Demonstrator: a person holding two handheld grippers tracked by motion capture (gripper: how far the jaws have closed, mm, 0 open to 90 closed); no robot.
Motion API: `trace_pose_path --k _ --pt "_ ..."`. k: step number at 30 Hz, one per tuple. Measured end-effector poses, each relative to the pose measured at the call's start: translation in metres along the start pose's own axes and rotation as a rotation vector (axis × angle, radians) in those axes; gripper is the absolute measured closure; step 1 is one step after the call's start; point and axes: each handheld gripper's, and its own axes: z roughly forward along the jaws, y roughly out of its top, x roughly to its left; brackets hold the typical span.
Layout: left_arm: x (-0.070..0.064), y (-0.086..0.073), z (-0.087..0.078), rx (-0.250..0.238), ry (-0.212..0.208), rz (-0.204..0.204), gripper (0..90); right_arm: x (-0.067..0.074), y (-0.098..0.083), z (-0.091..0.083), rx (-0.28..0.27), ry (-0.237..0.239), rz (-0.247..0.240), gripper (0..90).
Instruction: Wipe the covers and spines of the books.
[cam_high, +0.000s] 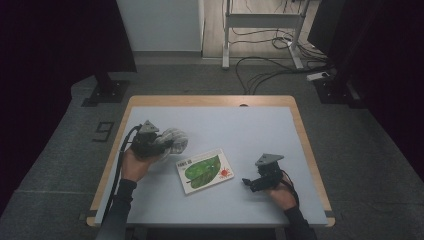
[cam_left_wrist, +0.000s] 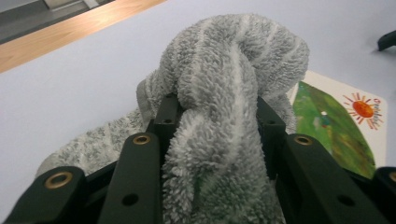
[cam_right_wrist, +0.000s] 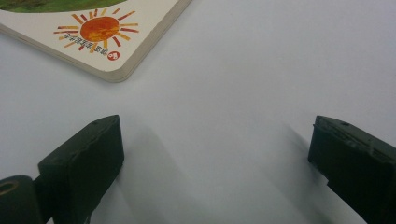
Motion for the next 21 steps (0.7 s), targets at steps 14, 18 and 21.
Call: trace_pose_path --k 14,18,21 --pt "0.025 -0.028 0.001 0.010 0.064 -0.076 61.8 0.000 0.000 0.000 -0.001 -0.001 0.000 3.0" --pt "0.029 -0.033 0.006 0.018 0.070 -0.088 61.6 0.000 0.000 0.000 -0.001 -0.001 -0.001 3.0" --pt "0.034 -0.038 0.013 0.027 0.070 -0.107 61.2 0.000 0.000 0.000 -0.001 -0.001 0.000 3.0"
